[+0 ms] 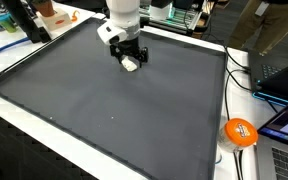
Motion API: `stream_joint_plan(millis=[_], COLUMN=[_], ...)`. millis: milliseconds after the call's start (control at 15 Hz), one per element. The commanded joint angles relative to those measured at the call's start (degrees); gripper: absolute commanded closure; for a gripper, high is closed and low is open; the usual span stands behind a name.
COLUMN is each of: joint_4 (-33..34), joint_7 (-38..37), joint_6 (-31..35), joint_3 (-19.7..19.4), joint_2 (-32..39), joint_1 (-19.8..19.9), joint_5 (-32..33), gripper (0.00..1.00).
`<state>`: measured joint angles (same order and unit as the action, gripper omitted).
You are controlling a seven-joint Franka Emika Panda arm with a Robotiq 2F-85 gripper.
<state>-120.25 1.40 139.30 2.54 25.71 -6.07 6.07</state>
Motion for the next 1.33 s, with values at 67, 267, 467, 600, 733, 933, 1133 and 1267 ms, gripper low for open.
stream_joint_plan(millis=[67, 267, 467, 600, 733, 933, 1133, 1267], joint_4=[-6.66, -10.47, -13.88, -17.65, -22.15, -28.28, -34.16, -30.49], joint_7=[8.55, 3.08, 1.83, 2.57, 0.84, -2.3, -6.19, -4.15], joint_6=[-1.44, 1.94, -1.26, 0.11, 4.82, 11.23, 16.7, 14.8], joint_3=[5.7, 2.71, 2.67, 3.2, 3.17, 3.38, 4.24, 3.51], joint_2=[-10.72, -17.51, -24.13, -28.88, -33.21, -38.61, -43.24, -39.88], joint_1=[4.98, 2.66, 2.24, 2.08, 1.73, 2.02, 2.76, 2.15], joint_5=[-11.64, -6.82, -4.45, -5.6, -4.84, -3.27, -0.7, -1.99], gripper=[0.0, 0.0, 0.0, 0.0, 0.0, 0.0, 0.0, 0.0])
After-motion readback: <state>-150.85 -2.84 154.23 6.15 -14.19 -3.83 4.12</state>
